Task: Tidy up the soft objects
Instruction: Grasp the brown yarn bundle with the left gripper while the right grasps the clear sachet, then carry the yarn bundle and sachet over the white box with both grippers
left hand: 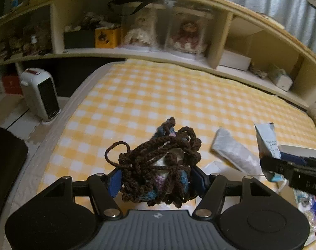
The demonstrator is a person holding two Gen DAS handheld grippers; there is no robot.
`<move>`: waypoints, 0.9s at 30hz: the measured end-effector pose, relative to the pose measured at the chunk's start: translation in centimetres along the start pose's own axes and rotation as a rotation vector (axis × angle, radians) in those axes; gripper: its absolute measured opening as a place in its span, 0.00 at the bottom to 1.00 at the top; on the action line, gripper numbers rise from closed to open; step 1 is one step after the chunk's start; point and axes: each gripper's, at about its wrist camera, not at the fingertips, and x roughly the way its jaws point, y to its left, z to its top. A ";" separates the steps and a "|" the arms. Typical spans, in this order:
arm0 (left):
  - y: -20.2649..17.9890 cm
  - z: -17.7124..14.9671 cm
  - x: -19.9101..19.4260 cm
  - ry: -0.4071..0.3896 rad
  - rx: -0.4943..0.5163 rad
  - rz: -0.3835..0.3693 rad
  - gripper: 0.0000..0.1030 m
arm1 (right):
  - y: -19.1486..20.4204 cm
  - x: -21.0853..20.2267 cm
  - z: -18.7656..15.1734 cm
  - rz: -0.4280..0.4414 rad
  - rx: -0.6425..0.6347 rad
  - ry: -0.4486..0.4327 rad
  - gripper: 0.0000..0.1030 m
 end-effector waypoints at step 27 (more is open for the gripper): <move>-3.8 -0.6 -1.6 -0.029 0.063 -0.084 0.65 | -2.7 -6.1 1.5 0.259 0.329 -0.173 0.54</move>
